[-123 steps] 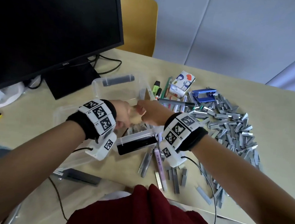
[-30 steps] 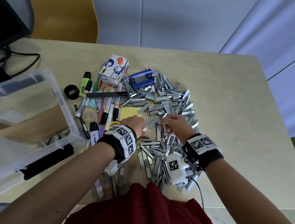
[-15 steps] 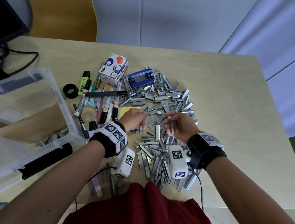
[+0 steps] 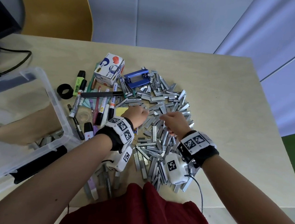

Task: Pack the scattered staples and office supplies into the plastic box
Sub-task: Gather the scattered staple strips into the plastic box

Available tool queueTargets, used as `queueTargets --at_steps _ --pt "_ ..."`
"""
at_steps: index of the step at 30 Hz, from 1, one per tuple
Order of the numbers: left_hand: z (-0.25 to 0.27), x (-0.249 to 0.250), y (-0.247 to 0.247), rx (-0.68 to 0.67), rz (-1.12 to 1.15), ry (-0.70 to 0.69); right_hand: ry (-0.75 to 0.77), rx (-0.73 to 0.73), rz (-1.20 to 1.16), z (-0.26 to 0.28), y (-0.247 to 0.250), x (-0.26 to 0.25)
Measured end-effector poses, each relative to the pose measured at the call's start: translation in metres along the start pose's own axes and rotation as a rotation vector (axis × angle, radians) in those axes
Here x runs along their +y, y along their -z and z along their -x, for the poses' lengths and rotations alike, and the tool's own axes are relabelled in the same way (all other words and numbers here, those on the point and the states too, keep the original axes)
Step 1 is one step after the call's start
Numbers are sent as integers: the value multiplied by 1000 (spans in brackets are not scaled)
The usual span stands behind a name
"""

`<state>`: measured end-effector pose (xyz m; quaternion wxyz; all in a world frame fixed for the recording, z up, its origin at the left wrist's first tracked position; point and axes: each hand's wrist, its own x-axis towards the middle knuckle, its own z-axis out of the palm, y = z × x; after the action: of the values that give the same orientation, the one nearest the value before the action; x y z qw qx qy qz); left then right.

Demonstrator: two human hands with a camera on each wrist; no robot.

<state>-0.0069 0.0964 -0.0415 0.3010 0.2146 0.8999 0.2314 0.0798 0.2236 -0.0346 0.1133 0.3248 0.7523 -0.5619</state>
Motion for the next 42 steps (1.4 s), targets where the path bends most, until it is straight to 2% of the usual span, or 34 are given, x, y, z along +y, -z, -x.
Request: queueTargets --at_steps 2,4,8,11,16,20,23,27,31,33,37,40,42 --pt "0 3 -5 -6 -210 5 101 48 198 -1 -4 1" --pt "3 6 -10 -14 -370 -2 156 37 388 -1 -9 2" --pt "5 12 -17 5 -583 -53 137 7 623 -8 -20 10" --pt "6 17 -16 -19 -616 -49 113 39 732 -4 -26 7" --pt "6 15 -9 -106 -545 19 176 86 881 1 -36 3" --pt "5 3 -6 -136 -462 21 115 50 683 -5 -36 8" --pt "9 -3 -7 -157 -414 7 128 21 479 -6 -30 9" --pt "17 -6 -4 -143 -322 23 49 0 98 -2 -16 3" --pt "23 -9 7 -65 62 60 -108 -143 -533 3 -8 -3" --pt "29 -9 20 -40 286 90 -120 -212 -710 5 -9 -8" --pt "50 -11 56 -27 709 130 -81 -301 -886 10 -21 -30" --pt "77 -19 90 -2 899 40 -93 -362 -884 14 -38 -53" --pt "98 -27 113 28 934 -22 -127 -395 -820 17 -53 -71"
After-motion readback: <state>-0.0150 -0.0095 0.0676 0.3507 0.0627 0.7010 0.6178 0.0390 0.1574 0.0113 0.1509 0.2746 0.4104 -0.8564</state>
